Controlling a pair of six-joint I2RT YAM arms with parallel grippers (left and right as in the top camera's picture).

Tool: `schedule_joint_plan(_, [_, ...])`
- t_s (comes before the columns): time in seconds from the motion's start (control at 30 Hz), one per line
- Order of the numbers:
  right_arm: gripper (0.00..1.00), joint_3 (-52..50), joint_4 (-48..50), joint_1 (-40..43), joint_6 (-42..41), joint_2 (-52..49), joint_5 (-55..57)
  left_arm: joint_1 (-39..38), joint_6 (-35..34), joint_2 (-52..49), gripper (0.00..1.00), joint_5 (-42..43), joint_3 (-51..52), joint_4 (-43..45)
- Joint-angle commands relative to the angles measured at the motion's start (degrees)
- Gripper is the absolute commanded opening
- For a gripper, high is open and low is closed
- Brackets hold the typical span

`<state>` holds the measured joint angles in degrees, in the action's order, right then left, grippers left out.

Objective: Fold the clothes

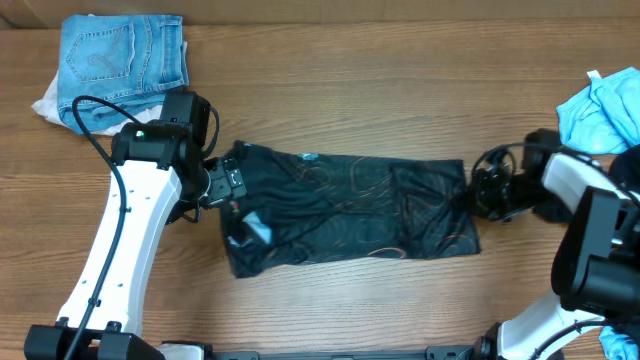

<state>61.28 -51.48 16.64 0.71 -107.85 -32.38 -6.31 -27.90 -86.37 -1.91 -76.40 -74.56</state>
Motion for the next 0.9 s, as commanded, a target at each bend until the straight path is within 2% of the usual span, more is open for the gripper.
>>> schedule_joint_plan(0.0, [0.04, 6.0, -2.7, 1.8, -3.0, -0.1, 7.5, -0.2, 1.4, 0.0, 1.0, 0.5, -0.2, -0.1])
schedule_joint_plan(0.23, [0.04, 12.9, -9.0, -0.1, -5.7, 1.3, 15.3, -0.2, 1.3, 0.0, 1.0, 0.5, -0.2, 0.0])
schedule_joint_plan(0.47, [0.04, 13.8, -12.2, -9.0, -12.9, 3.8, 28.1, -0.2, 1.3, 0.0, 1.0, 0.5, -0.2, 0.0])
schedule_joint_plan(0.73, [0.04, 14.5, -12.6, -18.2, -18.8, 7.0, 34.1, -0.2, 1.4, 0.0, 1.0, 0.5, -0.2, 0.0])
schedule_joint_plan(0.87, [0.04, 16.6, -14.9, -21.4, -19.3, 7.8, 33.5, -0.2, 1.3, 0.0, 1.0, 0.5, -0.2, 0.1])
